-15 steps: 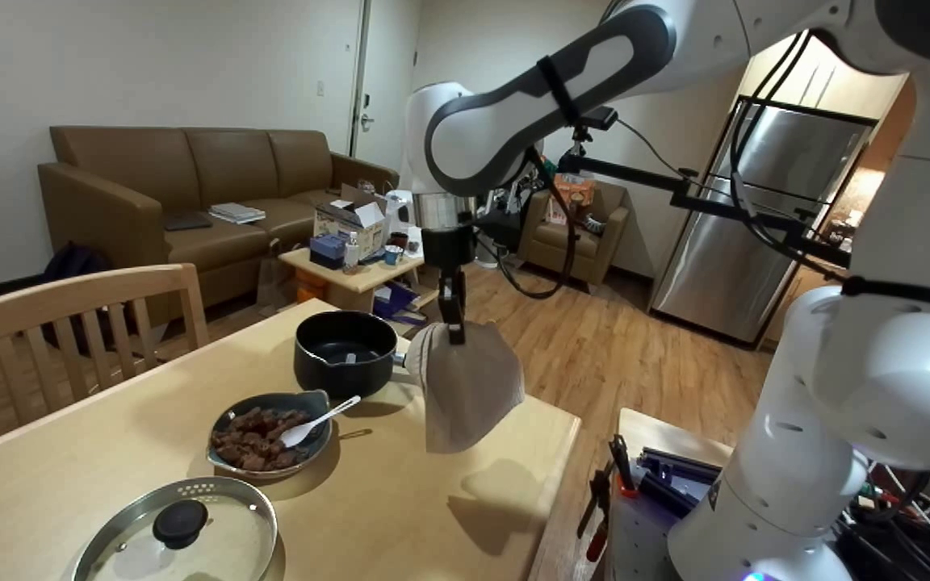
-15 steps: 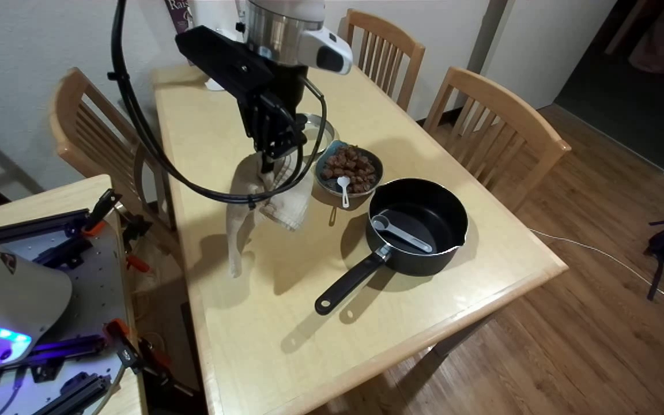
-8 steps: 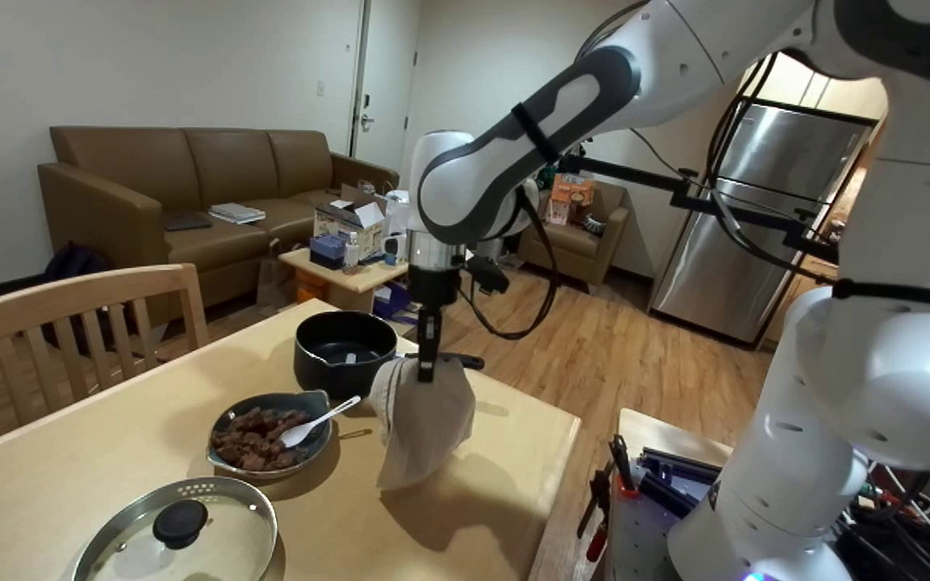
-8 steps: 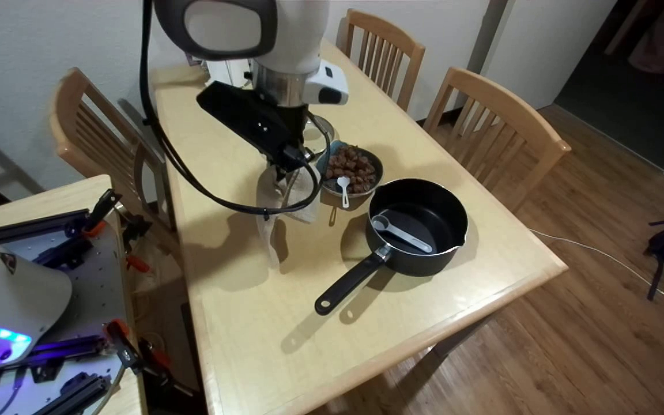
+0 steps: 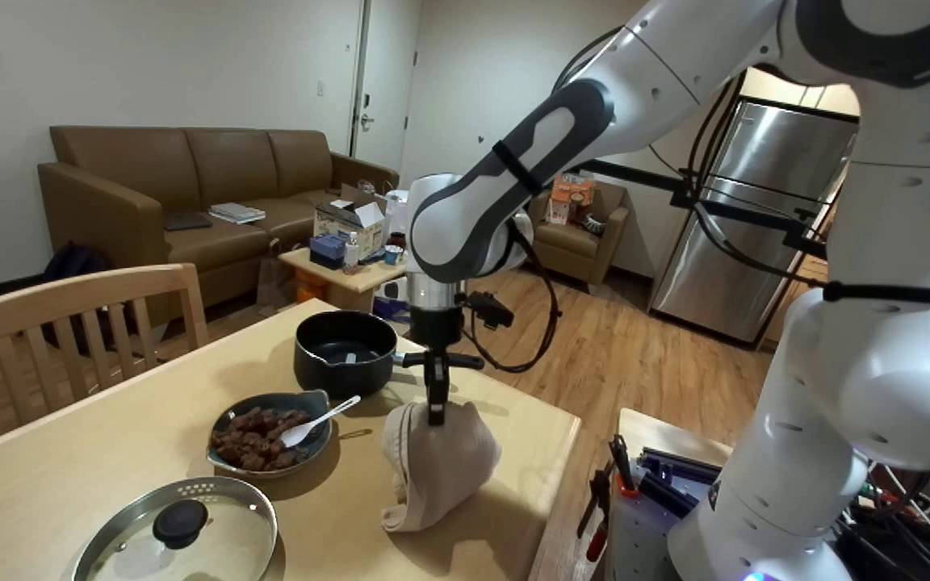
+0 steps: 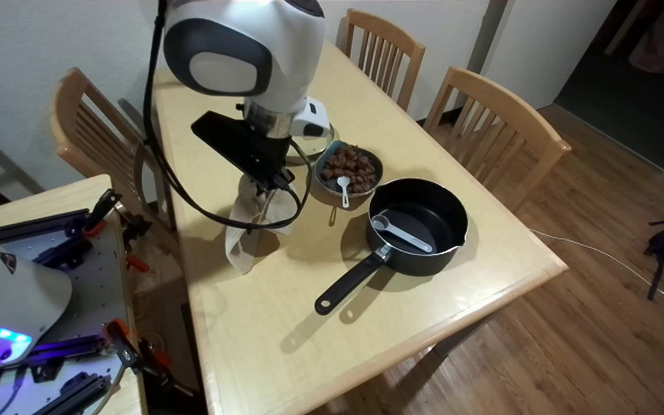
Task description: Take the towel out of the pot and put it on the table
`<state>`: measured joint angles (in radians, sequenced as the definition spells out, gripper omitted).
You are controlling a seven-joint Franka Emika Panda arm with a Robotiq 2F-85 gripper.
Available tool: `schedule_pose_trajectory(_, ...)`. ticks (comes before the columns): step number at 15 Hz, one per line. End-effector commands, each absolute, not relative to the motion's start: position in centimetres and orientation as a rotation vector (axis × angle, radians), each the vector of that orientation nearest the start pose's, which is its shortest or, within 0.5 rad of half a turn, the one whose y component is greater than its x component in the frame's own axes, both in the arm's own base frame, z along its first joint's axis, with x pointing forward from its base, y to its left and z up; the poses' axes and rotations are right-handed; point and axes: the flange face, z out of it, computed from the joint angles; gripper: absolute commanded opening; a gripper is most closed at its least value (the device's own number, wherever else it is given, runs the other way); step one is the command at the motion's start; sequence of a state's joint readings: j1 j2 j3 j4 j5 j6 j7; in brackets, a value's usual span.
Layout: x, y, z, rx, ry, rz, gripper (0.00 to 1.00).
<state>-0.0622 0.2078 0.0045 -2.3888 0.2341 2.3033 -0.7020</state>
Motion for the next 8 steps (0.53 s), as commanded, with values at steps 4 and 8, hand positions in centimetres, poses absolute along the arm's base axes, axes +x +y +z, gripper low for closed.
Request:
schedule_pose_trajectory(4, 43.8, -1.8, 19.8, -2.79, -0.628, 0.356, 0.03)
schedule_pose_trajectory(8, 42.4, -3.2, 18.6, -2.75, -0.546, 0.389, 0.02)
